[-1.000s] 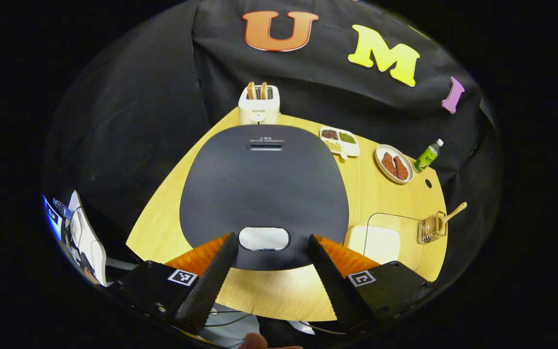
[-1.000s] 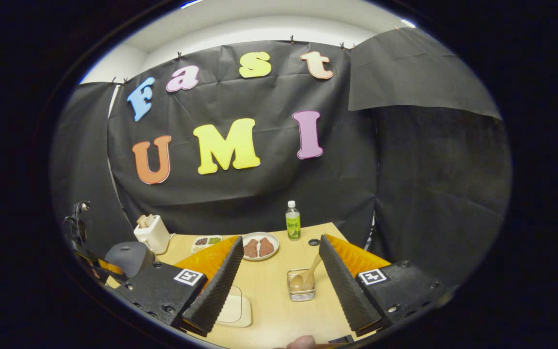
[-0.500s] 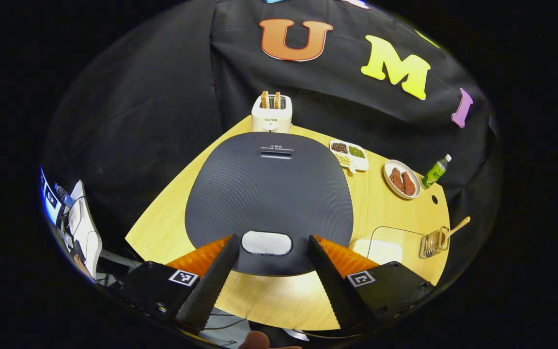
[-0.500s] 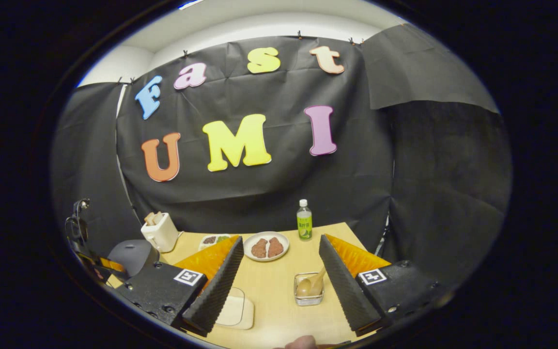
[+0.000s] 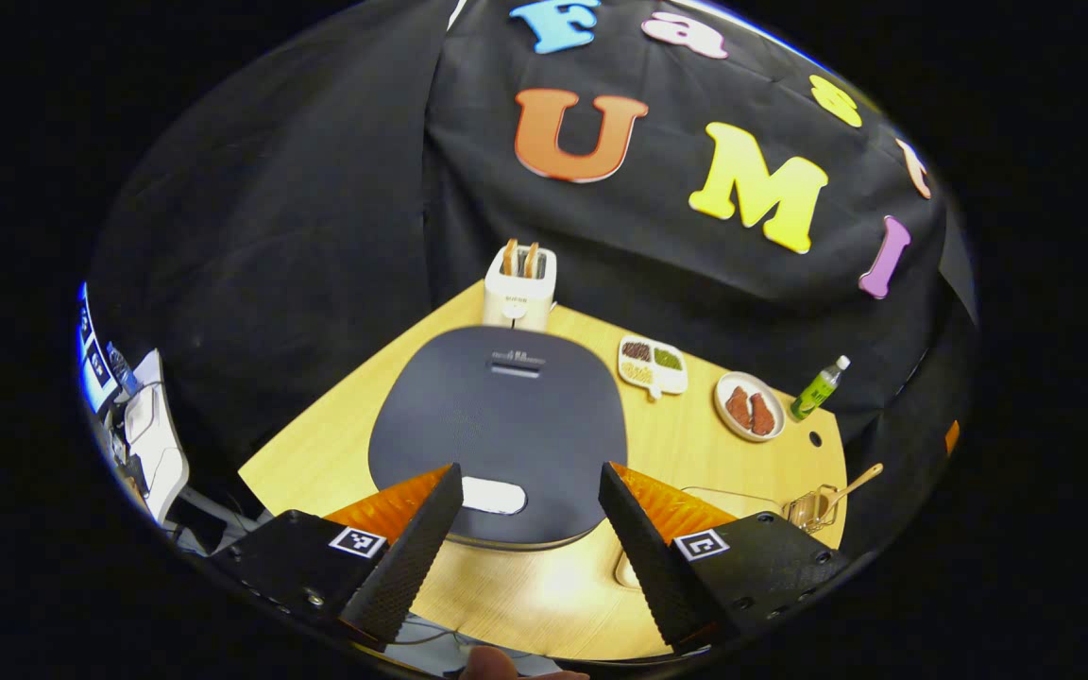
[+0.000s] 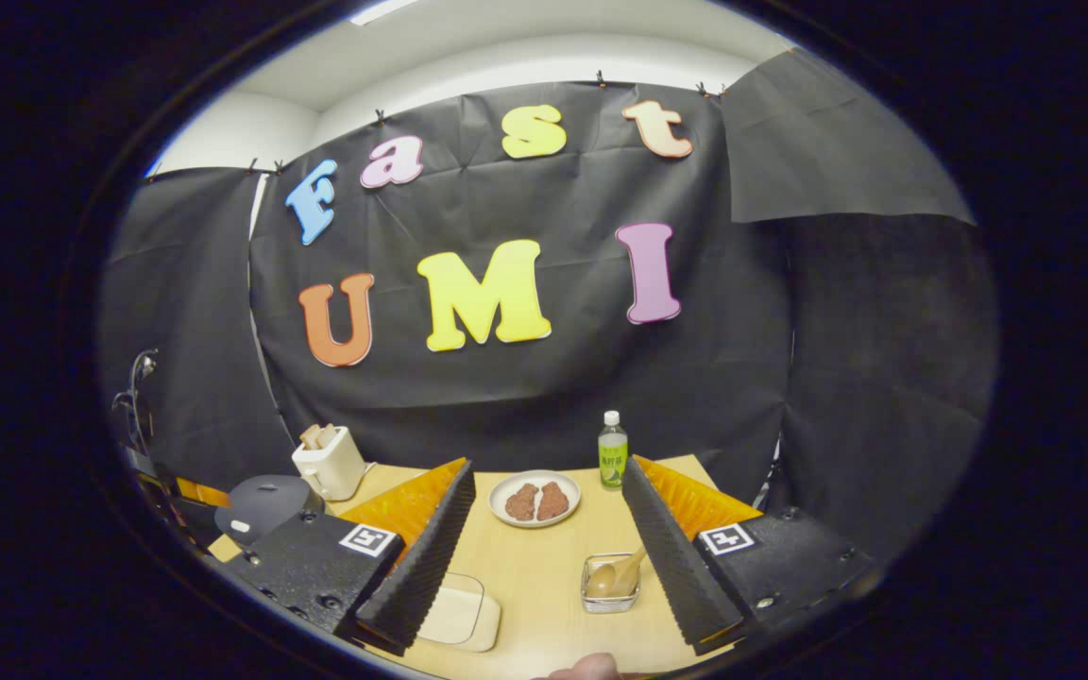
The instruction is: Close the left gripper, press the button to open the rice cooker; take a wooden spoon from the chopstick holder with the right hand, scoop a spoonful of rice and pour it into the rice cooker, then put the wooden spoon back into the chopstick holder.
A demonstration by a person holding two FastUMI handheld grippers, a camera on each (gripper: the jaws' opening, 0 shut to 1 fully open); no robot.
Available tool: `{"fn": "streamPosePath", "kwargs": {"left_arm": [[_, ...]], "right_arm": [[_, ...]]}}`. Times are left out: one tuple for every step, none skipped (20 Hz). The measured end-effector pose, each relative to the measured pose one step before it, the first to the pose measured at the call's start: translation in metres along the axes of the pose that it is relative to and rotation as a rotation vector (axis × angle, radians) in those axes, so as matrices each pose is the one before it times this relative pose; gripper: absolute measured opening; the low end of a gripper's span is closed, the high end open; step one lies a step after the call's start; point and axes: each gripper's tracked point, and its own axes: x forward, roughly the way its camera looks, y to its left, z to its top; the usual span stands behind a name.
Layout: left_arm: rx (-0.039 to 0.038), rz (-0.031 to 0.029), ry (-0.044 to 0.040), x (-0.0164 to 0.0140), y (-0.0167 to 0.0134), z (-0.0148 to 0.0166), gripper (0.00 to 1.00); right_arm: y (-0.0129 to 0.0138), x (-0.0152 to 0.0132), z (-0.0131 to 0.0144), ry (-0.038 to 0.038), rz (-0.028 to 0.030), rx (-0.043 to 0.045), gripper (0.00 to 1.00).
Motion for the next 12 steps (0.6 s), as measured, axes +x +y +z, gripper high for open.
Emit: {"fn": "streamPosePath", "kwargs": {"left_arm": [[0.01092,-0.02272,-0.05206,-0.01555,-0.00443,0.01286,0.95],[0.00733,-0.03222,-0.05351,-0.01701,-0.00723,0.01315,0.95],[0.00804,-0.03127,-0.05052,-0.01603,-0.00630,0.01377,0.95],[0.01194,-0.02998,-0.04544,-0.01707,-0.00614,0.01089,0.95],[0.01412,-0.02864,-0.04570,-0.01785,-0.01348,0.00633,0.95],[0.01510,-0.03041,-0.04137,-0.02147,0.00319,0.01406,0.95],[0.01306,-0.03165,-0.04058,-0.01996,-0.00862,0.01026,0.95],[0.00702,-0.03319,-0.03741,-0.01913,-0.00923,0.00854,0.95],[0.00114,-0.03215,-0.03893,-0.01683,-0.00996,0.00778,0.95],[0.00262,-0.03199,-0.03060,-0.01516,-0.01020,0.00665,0.95],[0.00426,-0.02842,-0.02109,-0.01497,-0.00958,0.00282,0.95],[0.00797,-0.02320,-0.01638,-0.01308,-0.00796,0.00138,0.95]], "right_arm": [[0.00659,-0.01136,0.00467,-0.01468,-0.00262,-0.00079,0.99],[0.00568,-0.01227,0.00488,-0.01380,-0.00376,-0.00075,0.99],[0.00682,-0.01406,0.00778,-0.01897,-0.00404,-0.00078,0.99],[0.00538,-0.01437,0.00687,-0.01999,-0.00490,-0.00071,1.00],[0.00640,-0.01546,0.00953,-0.02597,-0.00447,0.00220,1.00],[0.00551,-0.01594,0.00851,-0.02374,-0.00721,0.00083,1.00],[0.00542,-0.01586,0.00857,-0.02170,-0.00498,0.00140,1.00],[0.00570,-0.01659,0.00576,-0.01905,-0.00372,0.00120,0.99],[0.00511,-0.01695,0.00742,-0.01918,-0.00533,0.00161,0.99],[0.00363,-0.01585,0.00464,-0.01339,-0.00604,-0.00160,0.99],[0.00507,-0.01736,0.00494,-0.01028,-0.00499,-0.00267,1.00],[0.00347,-0.01560,0.00271,-0.00965,-0.00633,-0.00527,1.00]]}}
